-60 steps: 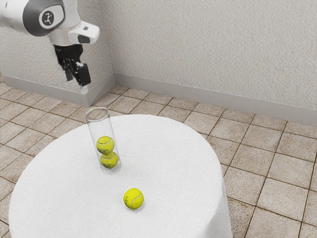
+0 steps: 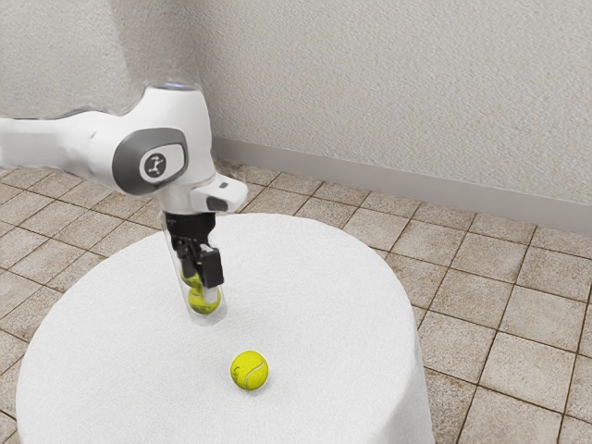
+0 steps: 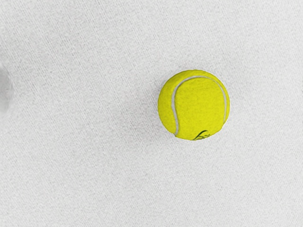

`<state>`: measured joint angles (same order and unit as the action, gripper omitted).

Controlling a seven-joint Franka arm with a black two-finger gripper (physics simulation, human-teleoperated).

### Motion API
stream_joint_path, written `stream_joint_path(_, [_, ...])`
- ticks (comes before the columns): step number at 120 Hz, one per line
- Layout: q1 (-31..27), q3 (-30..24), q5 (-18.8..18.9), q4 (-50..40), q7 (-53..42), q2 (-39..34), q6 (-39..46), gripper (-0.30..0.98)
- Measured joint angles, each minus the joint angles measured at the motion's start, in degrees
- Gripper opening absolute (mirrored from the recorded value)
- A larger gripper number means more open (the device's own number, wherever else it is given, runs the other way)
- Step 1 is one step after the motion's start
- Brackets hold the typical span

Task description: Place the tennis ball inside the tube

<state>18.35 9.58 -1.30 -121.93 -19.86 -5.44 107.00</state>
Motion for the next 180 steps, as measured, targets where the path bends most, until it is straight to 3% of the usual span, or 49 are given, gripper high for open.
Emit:
stream_joint_path(13, [0.08,0.0,-4.75,-3.82,2.73,4.1,5.31,0.69])
stream_joint_path(26, [0.25,0.0,-6.95,-5.76,4.84,7.62,9.27,0.69])
stream_joint_path(76, [2.32,0.0,-8.2,-4.38,8.76,16.41,20.04,0.69])
stream_joint_path(114, [2.53,-0.06,-12.34,-7.12,12.49,15.25,22.04,0.69])
stream_joint_path(180, [4.37,-0.18,-13.11,-7.65,17.44,17.72,23.27,0.69])
